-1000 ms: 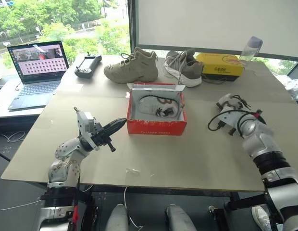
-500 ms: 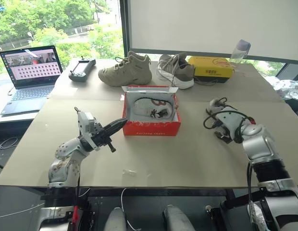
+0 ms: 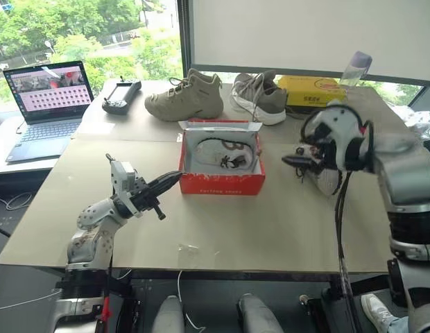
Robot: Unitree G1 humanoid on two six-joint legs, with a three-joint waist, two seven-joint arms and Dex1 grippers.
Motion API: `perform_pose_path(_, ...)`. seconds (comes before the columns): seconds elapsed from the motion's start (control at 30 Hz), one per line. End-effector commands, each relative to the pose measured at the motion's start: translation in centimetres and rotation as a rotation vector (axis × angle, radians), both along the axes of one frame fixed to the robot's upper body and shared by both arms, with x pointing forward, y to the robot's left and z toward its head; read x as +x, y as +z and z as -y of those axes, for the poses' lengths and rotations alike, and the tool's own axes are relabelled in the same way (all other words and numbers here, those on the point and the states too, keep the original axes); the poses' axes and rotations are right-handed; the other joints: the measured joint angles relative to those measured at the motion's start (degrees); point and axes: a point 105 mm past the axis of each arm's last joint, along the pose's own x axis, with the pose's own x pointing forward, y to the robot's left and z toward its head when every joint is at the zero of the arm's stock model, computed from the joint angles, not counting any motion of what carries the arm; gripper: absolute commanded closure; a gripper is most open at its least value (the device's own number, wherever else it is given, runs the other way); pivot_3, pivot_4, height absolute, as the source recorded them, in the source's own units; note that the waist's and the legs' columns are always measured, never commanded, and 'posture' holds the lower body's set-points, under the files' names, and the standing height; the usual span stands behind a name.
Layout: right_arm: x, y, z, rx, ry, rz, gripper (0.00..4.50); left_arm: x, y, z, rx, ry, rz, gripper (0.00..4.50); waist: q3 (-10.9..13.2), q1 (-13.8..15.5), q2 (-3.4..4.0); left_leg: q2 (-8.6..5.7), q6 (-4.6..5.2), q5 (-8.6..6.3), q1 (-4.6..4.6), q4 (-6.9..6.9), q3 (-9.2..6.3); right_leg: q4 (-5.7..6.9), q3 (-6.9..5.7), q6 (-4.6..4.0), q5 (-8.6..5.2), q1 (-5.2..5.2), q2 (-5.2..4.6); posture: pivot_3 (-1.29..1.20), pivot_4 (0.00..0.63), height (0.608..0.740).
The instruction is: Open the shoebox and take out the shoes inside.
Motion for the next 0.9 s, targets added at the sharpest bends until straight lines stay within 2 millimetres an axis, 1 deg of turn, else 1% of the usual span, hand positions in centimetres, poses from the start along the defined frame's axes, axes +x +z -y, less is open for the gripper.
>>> perform_pose_path(0.03,0.1,2.8,-2.5,0.019,0.064,0.109,0.50,-0.3,1.0,0.0,0.005,0.002,0.046,4.50,0.00,-0.06,0.00,0.00,0.00,0.00,-0.04,0.00,0.00,0.00,0.01,-0.01,0.00,-0.05,0.00,0.00,0.150,0.712)
perform_pose_path(0.1,0.2,3.0,-5.1,0.040,0.127,0.120,0.50,-0.2,1.0,0.0,0.005,0.005,0.045,4.50,0.00,-0.37,0.00,0.00,0.00,0.00,-0.20,0.01,0.02,0.07,0.05,0.04,0.05,-0.29,0.00,0.00,0.150,0.712)
perform_pose_path(0.13,0.1,2.8,-6.7,0.038,0.169,0.119,0.50,-0.2,1.0,0.0,0.005,0.006,0.044,4.50,0.00,-0.51,0.00,0.00,0.01,0.01,-0.23,0.00,0.04,0.13,0.07,0.23,0.16,-0.35,0.01,0.00,0.150,0.712)
perform_pose_path(0.2,0.1,1.9,-9.6,0.027,0.248,0.108,0.50,-0.2,1.0,0.0,0.004,0.008,0.042,4.50,0.00,-0.64,0.01,0.01,0.01,0.01,-0.25,-0.05,0.02,0.24,0.07,0.30,0.20,-0.45,0.04,0.00,0.150,0.712)
perform_pose_path(0.4,2.2,-0.9,-13.3,-0.067,0.310,0.091,0.50,-0.3,0.9,0.0,0.004,0.011,0.039,4.50,0.01,0.08,0.02,0.01,0.01,0.01,-0.42,0.07,0.00,0.26,0.02,0.31,0.20,-0.49,0.04,0.00,0.150,0.712)
perform_pose_path(0.47,2.9,-1.8,-14.0,-0.115,0.328,0.102,0.50,-0.2,0.9,0.0,0.003,0.013,0.039,4.50,0.01,0.37,0.02,0.01,0.01,0.02,-0.45,0.10,-0.01,0.22,0.01,0.32,0.22,-0.48,0.04,0.00,0.150,0.712)
perform_pose_path(0.53,4.2,-2.8,-14.3,-0.191,0.314,0.128,0.50,-0.3,0.9,0.0,0.002,0.015,0.039,4.50,0.01,0.42,0.02,0.01,0.01,0.02,-0.45,0.10,0.00,0.22,0.01,0.31,0.22,-0.50,0.04,0.00,0.150,0.712)
perform_pose_path(0.6,5.5,-3.9,-14.1,-0.283,0.289,0.150,0.50,-0.4,1.0,-0.1,0.002,0.018,0.039,4.50,0.01,0.42,0.02,0.01,0.01,0.02,-0.45,0.07,-0.01,0.25,0.00,0.31,0.23,-0.54,0.04,0.00,0.150,0.712)
perform_pose_path(0.67,6.3,-5.0,-13.8,-0.354,0.275,0.159,0.50,-0.4,1.0,-0.1,0.002,0.022,0.039,4.50,0.01,0.53,0.02,0.01,0.01,0.02,-0.45,0.04,-0.03,0.24,-0.02,0.30,0.23,-0.54,0.04,0.00,0.150,0.712)
perform_pose_path(0.73,7.2,-6.6,-13.1,-0.456,0.243,0.169,0.50,-0.5,1.0,-0.3,0.003,0.030,0.041,4.50,0.01,0.66,0.02,0.01,0.01,0.01,-0.46,0.01,-0.02,0.22,-0.02,0.30,0.22,-0.54,0.04,0.00,0.150,0.712)
perform_pose_path(0.8,7.6,-7.6,-12.7,-0.512,0.236,0.168,0.50,-0.5,1.1,-0.5,0.005,0.035,0.042,4.50,0.01,0.73,0.03,0.00,0.01,0.01,-0.47,-0.01,-0.03,0.21,-0.02,0.30,0.22,-0.56,0.04,0.00,0.150,0.712)
perform_pose_path(0.9,7.7,-8.8,-12.9,-0.527,0.243,0.147,0.50,-0.6,1.1,-0.6,0.007,0.038,0.041,4.50,0.01,0.76,0.03,0.01,0.01,0.02,-0.47,-0.02,-0.03,0.23,-0.02,0.30,0.22,-0.56,0.04,0.00,0.150,0.712)
